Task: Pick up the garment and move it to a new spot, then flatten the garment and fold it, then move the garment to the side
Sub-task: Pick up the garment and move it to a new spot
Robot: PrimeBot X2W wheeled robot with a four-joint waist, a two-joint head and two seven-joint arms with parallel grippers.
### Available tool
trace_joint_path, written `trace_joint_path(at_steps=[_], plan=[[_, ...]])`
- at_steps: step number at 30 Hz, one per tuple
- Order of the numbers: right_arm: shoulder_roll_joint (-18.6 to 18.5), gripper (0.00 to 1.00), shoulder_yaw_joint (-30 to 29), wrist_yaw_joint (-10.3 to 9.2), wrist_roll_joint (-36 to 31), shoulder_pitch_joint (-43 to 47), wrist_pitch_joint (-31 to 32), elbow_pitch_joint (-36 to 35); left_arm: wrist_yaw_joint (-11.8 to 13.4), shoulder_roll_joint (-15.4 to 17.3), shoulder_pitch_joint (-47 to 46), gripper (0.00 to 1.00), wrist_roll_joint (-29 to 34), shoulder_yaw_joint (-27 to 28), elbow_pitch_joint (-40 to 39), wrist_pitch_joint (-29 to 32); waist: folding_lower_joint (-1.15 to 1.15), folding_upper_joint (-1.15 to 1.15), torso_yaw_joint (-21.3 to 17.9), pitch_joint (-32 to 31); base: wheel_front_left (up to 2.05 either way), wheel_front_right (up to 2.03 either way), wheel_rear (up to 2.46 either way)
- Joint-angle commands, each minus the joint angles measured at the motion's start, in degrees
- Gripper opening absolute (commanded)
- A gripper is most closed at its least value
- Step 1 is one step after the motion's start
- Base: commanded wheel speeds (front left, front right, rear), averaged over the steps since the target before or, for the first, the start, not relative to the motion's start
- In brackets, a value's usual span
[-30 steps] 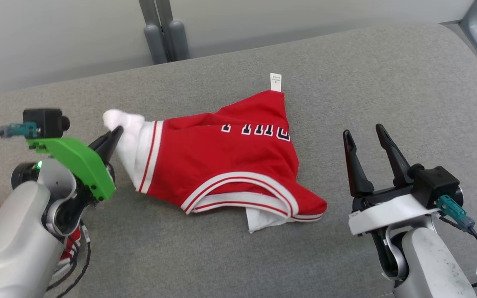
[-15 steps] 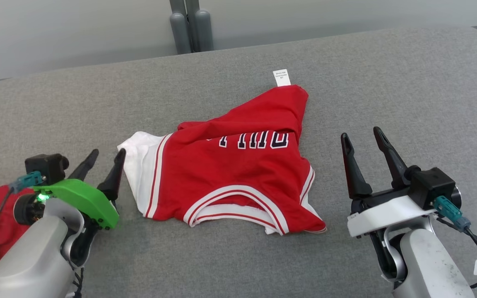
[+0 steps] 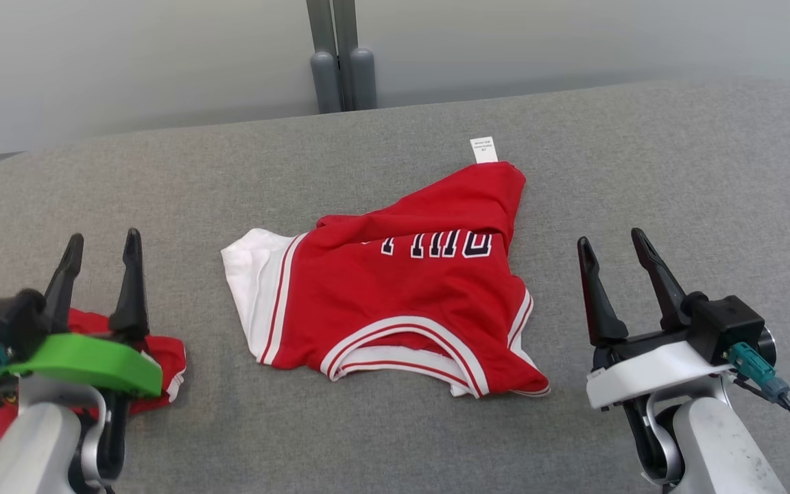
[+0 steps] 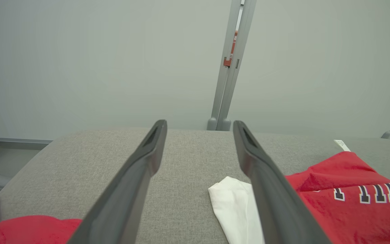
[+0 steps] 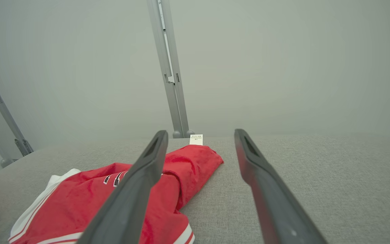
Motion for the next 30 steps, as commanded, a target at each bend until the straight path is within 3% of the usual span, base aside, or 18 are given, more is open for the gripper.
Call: trace_joint_path(at_steps=[1,5,9,18,30], plan=[[-0.2,1.00,-0.2,0.03,-0.2,0.9,-0.2,-0.2,1.1,-0.8,3.1,1.00,2.2,1.5,-2.3,-0.2,0.00,0.00,0.1,-0.7,0.00,0.00,0.00],[-0.2,1.00,-0.8,0.03,0.0,2.2,-0.2,-0.3,3.1,-3.8,11.0,1.00,8.2,6.1,-8.9,-0.2,0.00,0.00,0.3,-1.9,0.00,0.00,0.00],[-0.2,1.00,-1.1,0.03,0.2,3.6,-0.2,-0.6,2.6,-7.8,16.9,1.00,13.1,10.0,-12.3,-0.1,0.00,0.00,0.7,-2.5,0.00,0.00,0.00],[-0.2,1.00,-0.8,0.03,1.3,5.0,-0.2,0.2,-3.0,-16.3,21.7,1.00,19.2,13.7,-10.0,-0.1,0.00,0.00,1.2,-3.3,0.00,0.00,0.00],[-0.2,1.00,-0.2,0.03,1.2,3.8,-0.2,0.7,-7.6,-20.4,20.4,1.00,23.9,18.2,-7.8,-0.1,0.00,0.00,0.7,-4.1,0.00,0.00,0.00]])
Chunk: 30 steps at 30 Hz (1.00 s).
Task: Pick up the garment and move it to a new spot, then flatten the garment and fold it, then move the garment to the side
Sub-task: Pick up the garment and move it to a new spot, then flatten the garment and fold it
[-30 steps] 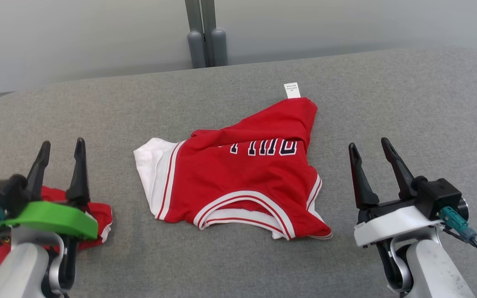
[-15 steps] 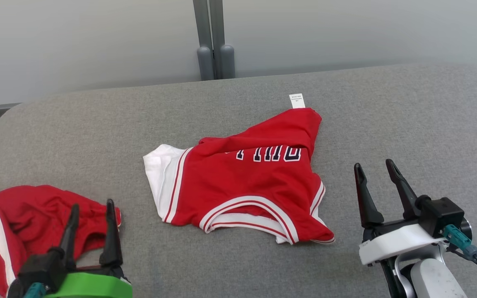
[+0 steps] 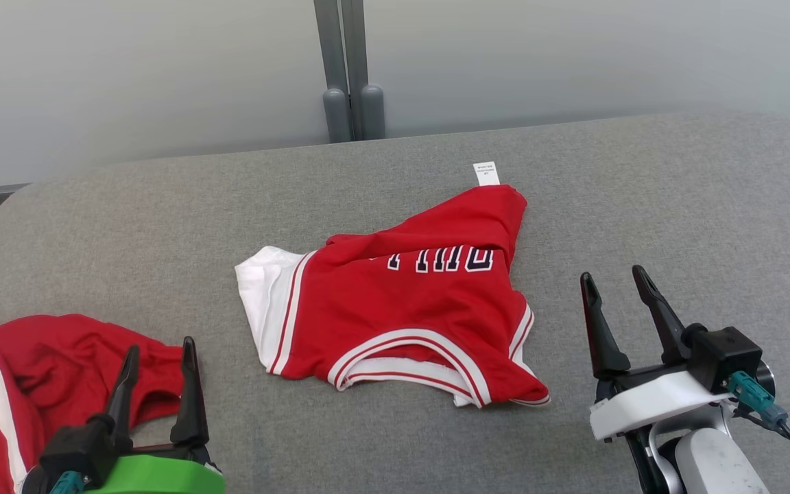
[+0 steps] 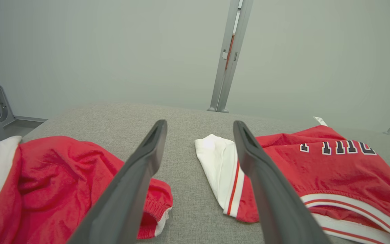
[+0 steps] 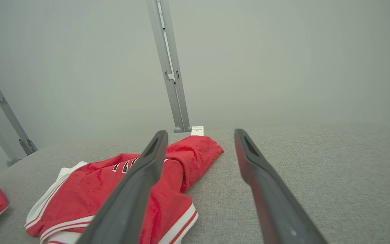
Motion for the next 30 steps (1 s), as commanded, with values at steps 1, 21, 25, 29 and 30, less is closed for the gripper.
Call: trace_joint_path(at_steps=[1,21,25,29,30], plan=[[-0.2,1.00,0.1,0.03,0.2,-0.5,-0.2,0.1,-0.5,-0.3,-0.6,1.00,0.9,0.4,0.3,0.0,0.00,0.00,0.0,0.1,0.00,0.00,0.00],[-0.2,1.00,-0.3,0.03,0.3,-0.8,-0.2,-0.1,-3.1,-2.4,-1.4,1.00,4.1,3.0,1.6,0.0,0.00,0.00,-0.1,0.7,0.00,0.00,0.00],[-0.2,1.00,-0.9,0.03,0.1,-0.9,-0.2,-0.2,-3.6,-2.8,-1.9,1.00,4.0,1.9,1.8,0.0,0.00,0.00,-0.2,0.7,0.00,0.00,0.00],[-0.2,1.00,-2.7,0.03,-0.8,-1.1,-0.2,-0.7,-4.7,-3.5,-3.1,1.00,0.6,-2.4,2.9,2.3,0.00,0.00,-0.5,0.8,0.00,0.00,0.00],[-0.2,1.00,-3.2,0.03,-1.1,-1.2,-0.2,-0.8,-5.0,-3.7,-3.5,1.00,-0.7,-3.9,3.1,3.9,0.00,0.00,-0.6,0.9,0.00,0.00,0.00]])
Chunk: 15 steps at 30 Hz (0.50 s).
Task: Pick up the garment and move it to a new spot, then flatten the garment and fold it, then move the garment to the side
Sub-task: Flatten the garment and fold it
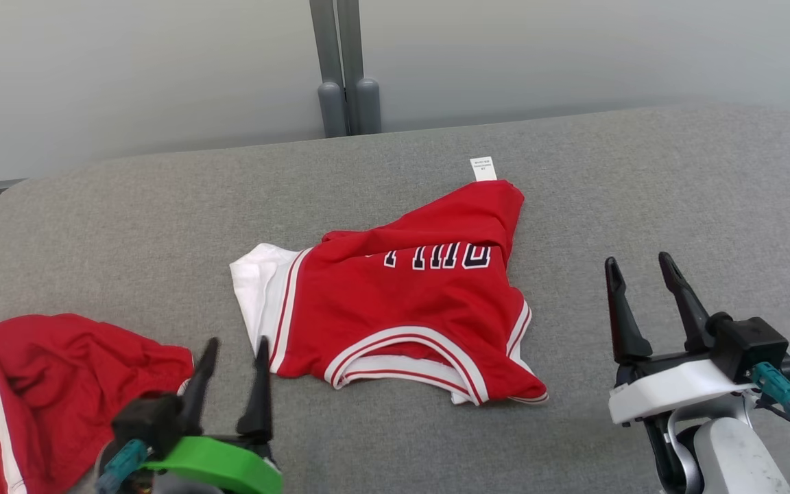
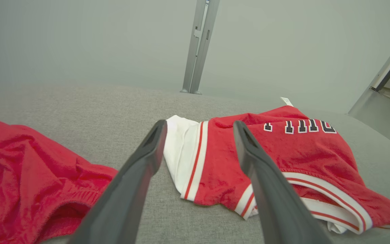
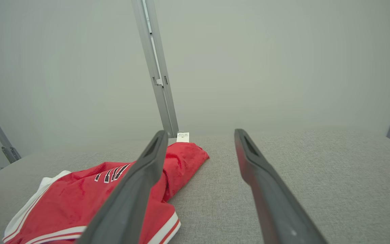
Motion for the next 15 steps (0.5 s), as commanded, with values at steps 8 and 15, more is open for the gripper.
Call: trace_joint_path(at_steps=[8,15], plan=[[-0.3,1.00,-2.9,0.03,-2.2,-2.0,-0.2,-1.2,-0.8,-0.4,-6.9,1.00,-17.5,-16.1,-1.6,20.1,0.00,0.00,-2.6,2.2,0.00,0.00,0.00],[-0.2,1.00,-3.2,0.03,-2.0,-3.7,-0.2,-1.9,-0.8,1.8,-10.8,1.00,-26.0,-22.3,0.6,28.8,0.00,0.00,-6.6,5.5,0.00,0.00,0.00]])
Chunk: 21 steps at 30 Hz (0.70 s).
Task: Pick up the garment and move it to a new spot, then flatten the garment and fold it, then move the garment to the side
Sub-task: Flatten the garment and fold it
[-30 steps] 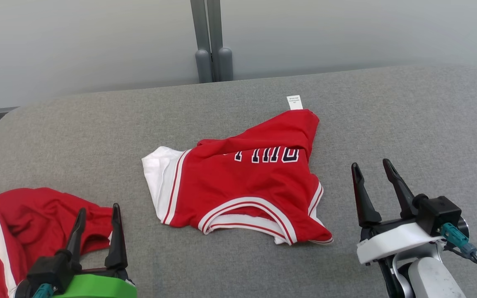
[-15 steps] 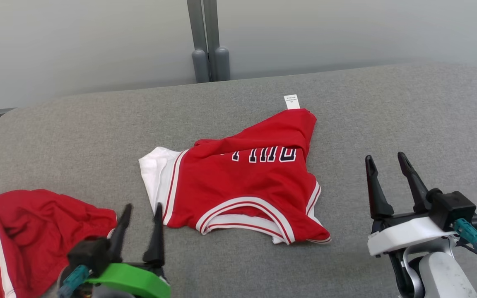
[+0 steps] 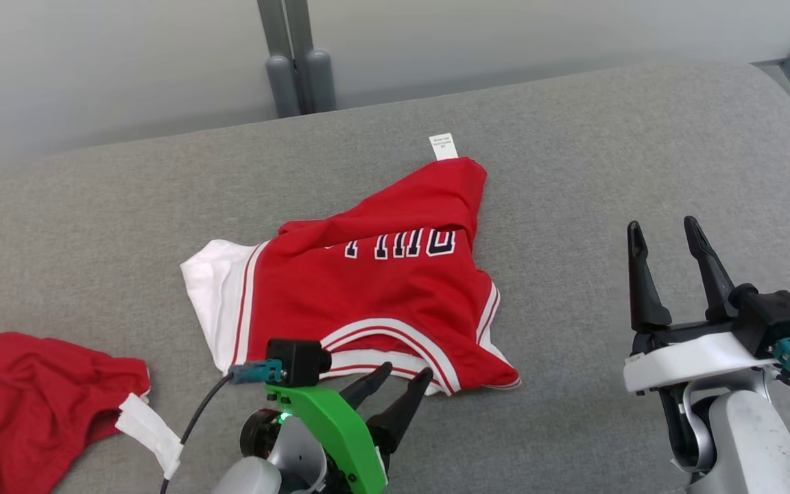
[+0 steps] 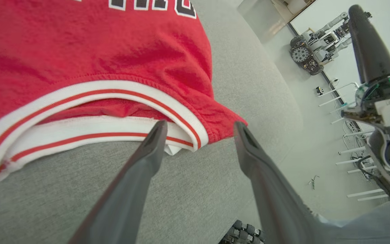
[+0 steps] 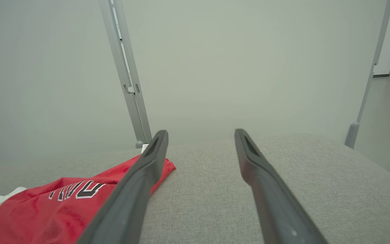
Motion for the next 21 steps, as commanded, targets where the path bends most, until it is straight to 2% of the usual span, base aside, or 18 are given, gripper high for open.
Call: trace_joint_path(at_steps=[1,5,8,15,16,17,19,21], plan=[[-0.2,1.00,0.0,0.03,0.1,-0.8,-0.2,-0.3,-0.1,0.7,-1.2,1.00,-0.8,-0.5,1.1,0.5,0.00,0.00,-2.7,2.2,0.00,0.00,0.00],[-0.2,1.00,-0.1,0.03,0.6,-1.1,-0.2,-0.3,-0.1,0.9,-2.9,1.00,-3.3,-2.7,4.3,0.7,0.00,0.00,-4.7,3.4,0.00,0.00,0.00],[-0.1,1.00,0.0,0.03,1.1,-1.2,-0.2,-0.3,-0.1,2.0,-4.4,1.00,-2.2,-4.7,7.2,-1.3,0.00,0.00,-5.6,3.8,0.00,0.00,0.00],[-0.1,1.00,0.5,0.03,1.6,-1.3,-0.2,0.0,-0.1,1.8,-7.5,1.00,-5.7,-9.6,11.2,-5.1,0.00,0.00,-6.1,3.7,0.00,0.00,0.00],[-0.1,1.00,0.6,0.03,1.6,-1.4,-0.2,0.0,-0.1,1.7,-7.9,0.95,-6.7,-10.3,11.2,-5.6,0.00,0.00,-6.0,3.6,0.00,0.00,0.00],[-0.1,1.00,0.5,0.03,1.5,-1.3,-0.2,0.0,-0.1,1.8,-8.3,0.51,-7.3,-10.9,11.1,-6.1,0.00,0.00,-5.8,3.5,0.00,0.00,0.00],[-0.1,1.00,0.3,0.03,1.3,-1.0,-0.2,0.1,-0.1,2.5,-9.0,0.00,-8.2,-12.2,11.0,-7.2,0.00,0.00,-5.3,3.1,0.00,0.00,0.00],[-0.1,1.00,0.0,0.03,1.0,-0.5,-0.2,0.3,-0.1,3.0,-9.2,0.00,-9.3,-13.1,10.5,-8.3,0.00,0.00,-4.5,2.6,0.00,0.00,0.00]])
